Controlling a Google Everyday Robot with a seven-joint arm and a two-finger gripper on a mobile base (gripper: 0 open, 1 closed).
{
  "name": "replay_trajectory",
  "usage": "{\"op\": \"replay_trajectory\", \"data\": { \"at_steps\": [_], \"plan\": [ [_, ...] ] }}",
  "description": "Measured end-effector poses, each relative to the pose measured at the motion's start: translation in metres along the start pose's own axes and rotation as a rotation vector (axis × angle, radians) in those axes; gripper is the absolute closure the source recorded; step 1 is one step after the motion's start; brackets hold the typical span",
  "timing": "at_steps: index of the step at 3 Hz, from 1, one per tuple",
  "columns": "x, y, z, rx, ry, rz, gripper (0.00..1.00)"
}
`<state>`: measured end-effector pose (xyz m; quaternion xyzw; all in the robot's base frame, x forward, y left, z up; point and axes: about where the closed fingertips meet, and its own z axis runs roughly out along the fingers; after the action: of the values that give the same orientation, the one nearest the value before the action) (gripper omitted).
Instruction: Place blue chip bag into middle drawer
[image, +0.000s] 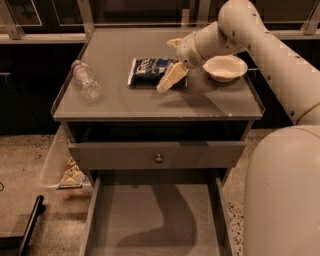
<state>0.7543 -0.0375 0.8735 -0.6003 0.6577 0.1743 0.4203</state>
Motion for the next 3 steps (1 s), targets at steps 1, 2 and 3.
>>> {"op": "replay_trajectory", "data": {
  "at_steps": [1, 2, 3],
  "plan": [
    [-0.0005, -0.0006, -0.0002, 0.000, 0.000, 0.000, 0.00],
    [-0.0005, -0.0006, -0.0002, 0.000, 0.000, 0.000, 0.18],
    [-0.0005, -0.0006, -0.0002, 0.000, 0.000, 0.000, 0.42]
  ]
}}
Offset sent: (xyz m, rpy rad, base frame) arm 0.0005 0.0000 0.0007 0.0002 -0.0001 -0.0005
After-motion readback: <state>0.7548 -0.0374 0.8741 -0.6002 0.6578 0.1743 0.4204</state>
